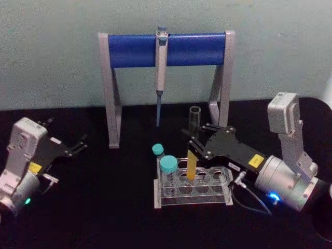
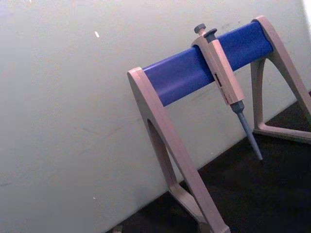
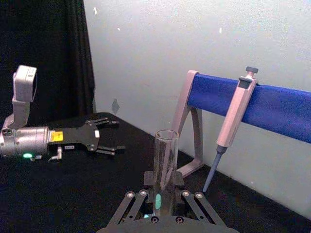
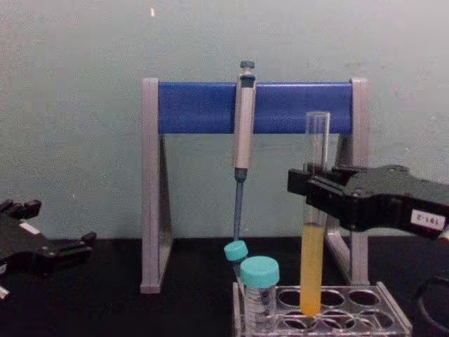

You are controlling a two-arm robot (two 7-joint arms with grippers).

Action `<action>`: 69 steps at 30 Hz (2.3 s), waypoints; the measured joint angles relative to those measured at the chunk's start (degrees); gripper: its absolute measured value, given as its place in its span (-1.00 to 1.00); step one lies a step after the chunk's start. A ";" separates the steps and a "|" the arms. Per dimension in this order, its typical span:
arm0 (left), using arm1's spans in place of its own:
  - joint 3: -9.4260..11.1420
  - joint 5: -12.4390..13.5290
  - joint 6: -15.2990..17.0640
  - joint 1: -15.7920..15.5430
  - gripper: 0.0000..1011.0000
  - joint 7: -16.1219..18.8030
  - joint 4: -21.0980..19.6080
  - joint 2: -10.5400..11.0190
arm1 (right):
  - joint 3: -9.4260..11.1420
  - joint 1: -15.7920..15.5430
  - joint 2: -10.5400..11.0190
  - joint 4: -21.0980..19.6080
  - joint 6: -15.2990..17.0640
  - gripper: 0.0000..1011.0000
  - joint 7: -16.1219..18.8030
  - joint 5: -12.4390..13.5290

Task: Pick up the test tube from the test tube rack, shake it, then place it back into the test tube rack.

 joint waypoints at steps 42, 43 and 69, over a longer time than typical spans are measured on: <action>0.00 0.00 0.00 0.00 0.98 0.00 0.00 0.00 | -0.46 0.59 -3.00 4.79 -1.43 -0.53 0.97 -2.05; 0.00 0.00 0.00 0.00 0.98 0.00 0.00 0.00 | -0.50 0.53 -3.08 5.01 -1.45 -0.53 0.95 -2.07; 0.00 0.00 0.00 0.00 0.98 0.00 0.00 0.00 | -1.43 0.35 -4.24 7.95 -0.53 -0.53 0.75 -3.20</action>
